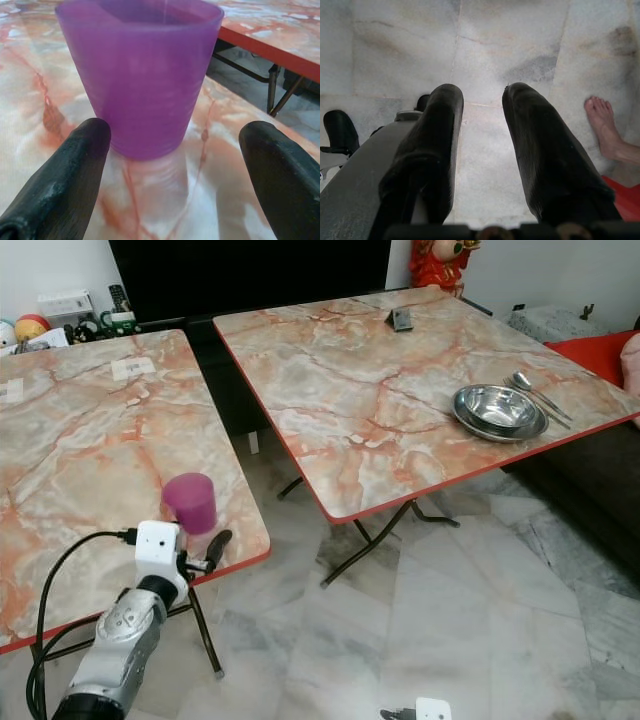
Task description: Setting the table
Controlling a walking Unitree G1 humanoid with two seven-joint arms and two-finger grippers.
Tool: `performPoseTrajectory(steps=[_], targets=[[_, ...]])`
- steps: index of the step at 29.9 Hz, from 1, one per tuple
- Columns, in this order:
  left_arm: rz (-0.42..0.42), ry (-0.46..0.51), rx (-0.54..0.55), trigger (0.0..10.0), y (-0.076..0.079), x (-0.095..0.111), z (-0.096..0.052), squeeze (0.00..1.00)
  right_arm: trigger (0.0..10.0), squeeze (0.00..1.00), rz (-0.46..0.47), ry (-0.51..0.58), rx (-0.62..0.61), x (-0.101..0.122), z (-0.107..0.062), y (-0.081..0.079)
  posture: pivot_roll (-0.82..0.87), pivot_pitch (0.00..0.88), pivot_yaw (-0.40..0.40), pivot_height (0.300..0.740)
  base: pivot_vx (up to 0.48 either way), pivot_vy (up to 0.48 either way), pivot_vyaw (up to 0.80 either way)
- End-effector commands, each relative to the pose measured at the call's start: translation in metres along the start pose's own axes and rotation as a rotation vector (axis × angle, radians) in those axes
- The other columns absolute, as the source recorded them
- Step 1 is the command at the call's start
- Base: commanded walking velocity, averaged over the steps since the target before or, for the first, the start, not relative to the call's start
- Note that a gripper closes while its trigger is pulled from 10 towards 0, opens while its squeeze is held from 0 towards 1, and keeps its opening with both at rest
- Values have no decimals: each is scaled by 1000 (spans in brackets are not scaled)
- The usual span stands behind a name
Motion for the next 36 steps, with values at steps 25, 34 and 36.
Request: performPoseTrajectory(steps=[25, 34, 36], targets=[[-1, -25, 54, 10000, -5, -2, 20, 0, 10000, 0, -1, -5, -14, -3, 0, 5, 31, 111, -23, 740, 0, 0, 0], [-6, -18, 61, 10000, -5, 2, 26, 0, 10000, 0, 0, -7, -13, -3, -1, 4, 28, 112, -21, 740, 0, 0, 0], [-5, -18, 60, 10000, -4, 2, 27, 0, 10000, 0, 0, -7, -13, -3, -1, 4, 28, 112, -21, 740, 0, 0, 0]])
Point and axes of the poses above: a point about 5 cm out from each wrist's last joint towards the gripper, its own z axis pointing out of the wrist towards the gripper, its own x axis along the axis of the wrist's last joint, y = z × x, the point moved 3 cm from there along z, pointing out of the wrist towards the gripper, and after that the axes turned 3 degrees about z, right-handed, at the moved point
